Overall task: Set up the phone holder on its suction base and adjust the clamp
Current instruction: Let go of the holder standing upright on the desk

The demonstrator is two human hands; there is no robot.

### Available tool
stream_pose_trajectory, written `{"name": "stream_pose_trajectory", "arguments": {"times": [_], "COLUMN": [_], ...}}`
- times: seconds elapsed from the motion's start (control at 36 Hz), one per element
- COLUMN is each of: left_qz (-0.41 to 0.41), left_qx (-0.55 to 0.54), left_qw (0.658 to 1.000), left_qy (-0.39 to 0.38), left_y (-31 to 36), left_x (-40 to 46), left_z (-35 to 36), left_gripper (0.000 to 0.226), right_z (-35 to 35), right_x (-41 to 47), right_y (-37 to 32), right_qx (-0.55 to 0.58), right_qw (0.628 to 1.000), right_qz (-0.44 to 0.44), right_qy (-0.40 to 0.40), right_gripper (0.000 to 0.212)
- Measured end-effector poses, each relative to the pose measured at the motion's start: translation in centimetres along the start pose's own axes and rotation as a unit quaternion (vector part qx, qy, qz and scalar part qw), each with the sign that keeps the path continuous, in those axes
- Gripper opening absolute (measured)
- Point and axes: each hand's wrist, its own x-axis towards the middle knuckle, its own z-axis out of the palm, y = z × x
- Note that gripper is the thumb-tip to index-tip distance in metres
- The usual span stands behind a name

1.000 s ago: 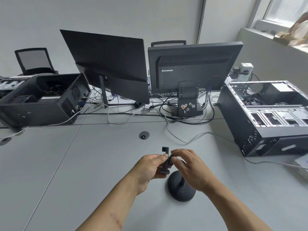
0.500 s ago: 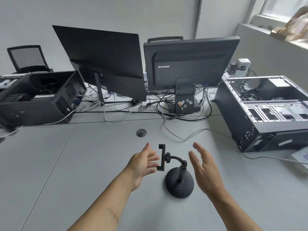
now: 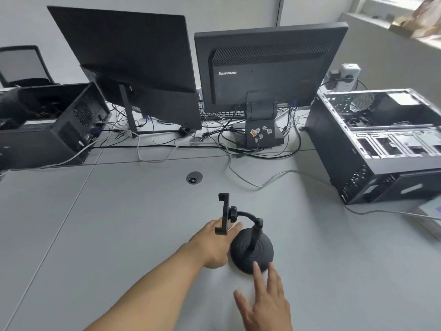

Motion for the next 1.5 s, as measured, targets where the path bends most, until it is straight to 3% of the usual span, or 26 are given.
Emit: {"name": "stream_pose_trajectory", "arguments": {"times": [0.17, 0.31, 0.56, 0.83, 0.97, 1.22, 1.5], "left_qz": [0.076, 0.052, 0.002, -0.039, -0.047, -0.046, -0.086], "left_qx": [0.094, 0.099, 0.013, -0.036, -0.002, 0.054, 0.051], "left_qw": [0.992, 0.993, 1.000, 0.998, 0.999, 0.996, 0.994], "left_qy": [-0.021, -0.050, -0.013, 0.020, 0.016, 0.055, 0.034], "left_y": [1.6, 1.5, 0.7, 0.1, 0.2, 0.1, 0.8], "left_x": [2.7, 3.5, 2.8, 0.0, -1.2, -1.9, -2.4], "left_z": [-1.1, 0.0, 1.2, 1.9, 2.6, 4.9, 6.8], "left_gripper": [0.096, 0.099, 0.097, 0.065, 0.082, 0.076, 0.083], "right_z": [1.2, 1.2, 0.7, 0.3, -0.3, -1.4, -2.9], "right_x": [0.5, 0.8, 1.6, 2.8, 3.7, 5.3, 7.3], "right_y": [-0.4, -0.3, -0.1, 0.4, 0.8, 1.5, 2.3], "right_qx": [-0.033, -0.039, -0.048, -0.044, -0.062, -0.079, -0.103], "right_qw": [0.999, 0.998, 0.997, 0.998, 0.997, 0.996, 0.992], "right_qz": [0.024, 0.039, 0.022, -0.001, -0.015, -0.031, -0.058], "right_qy": [-0.032, -0.035, -0.053, -0.054, -0.053, -0.038, -0.049], "right_gripper": [0.081, 0.084, 0.085, 0.085, 0.085, 0.087, 0.086]}}
